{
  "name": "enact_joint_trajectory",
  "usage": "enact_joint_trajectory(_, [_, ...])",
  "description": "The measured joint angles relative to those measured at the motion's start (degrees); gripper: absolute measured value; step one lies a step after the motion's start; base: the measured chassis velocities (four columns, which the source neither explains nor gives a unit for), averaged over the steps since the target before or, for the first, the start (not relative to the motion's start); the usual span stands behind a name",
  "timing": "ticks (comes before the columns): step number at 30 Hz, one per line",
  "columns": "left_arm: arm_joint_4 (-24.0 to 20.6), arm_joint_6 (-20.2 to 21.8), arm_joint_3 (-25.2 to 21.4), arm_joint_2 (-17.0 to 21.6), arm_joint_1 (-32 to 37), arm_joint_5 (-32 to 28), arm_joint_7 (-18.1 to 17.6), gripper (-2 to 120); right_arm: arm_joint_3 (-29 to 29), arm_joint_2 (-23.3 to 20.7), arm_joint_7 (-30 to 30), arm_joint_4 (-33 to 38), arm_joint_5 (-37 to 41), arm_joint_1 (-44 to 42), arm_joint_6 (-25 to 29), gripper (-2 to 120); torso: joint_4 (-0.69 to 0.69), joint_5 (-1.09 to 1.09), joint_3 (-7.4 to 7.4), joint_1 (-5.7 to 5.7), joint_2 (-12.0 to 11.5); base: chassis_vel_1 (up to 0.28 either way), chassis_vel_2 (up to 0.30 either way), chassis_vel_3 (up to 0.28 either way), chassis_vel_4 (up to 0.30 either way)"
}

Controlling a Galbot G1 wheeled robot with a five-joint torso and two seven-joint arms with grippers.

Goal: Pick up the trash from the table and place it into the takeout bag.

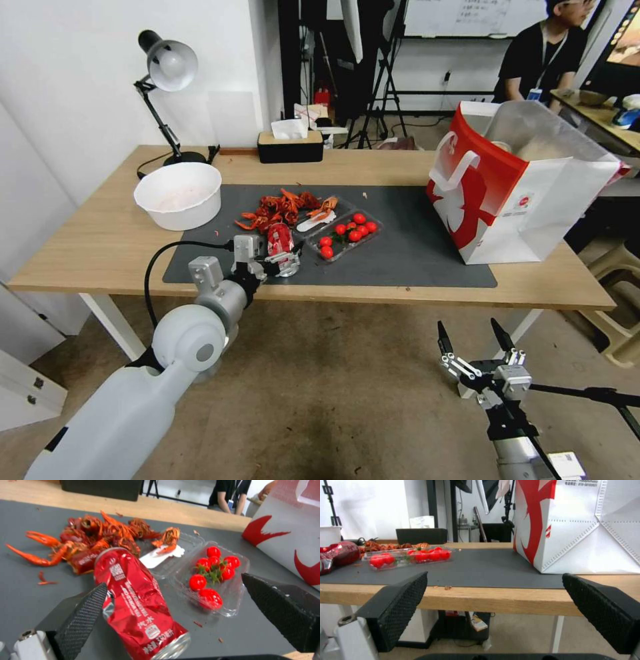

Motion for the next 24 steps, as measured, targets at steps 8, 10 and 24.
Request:
enact_joint_trajectory(8, [1.27,2.36,2.25,-0.46,-2.32,-1.55,-1.44,100,-0.02,0.96,0.01,0.23,-0.59,-0.62,0.51,100,0.0,0.0,0.0,-0.01,0.0,0.0,0.0,0.0,0.0])
enact_joint_trajectory(10, [1.44,2.78,2.6,-0.54,-2.57,-1.62,-1.83,100,-0.02,0.99,0.02,0.23,-0.62,-0.68,0.57,100,0.0,0.0,0.0,-0.01,0.0,0.0,0.0,0.0,0.0])
enact_joint_trajectory(24, [4.15,4.24,5.05,-1.83,-4.58,-0.41,-7.11,100,0.19,1.32,0.03,0.28,-0.88,-0.97,1.1,100,0.0,0.0,-0.01,-0.01,0.0,0.0,0.0,0.0,0.0])
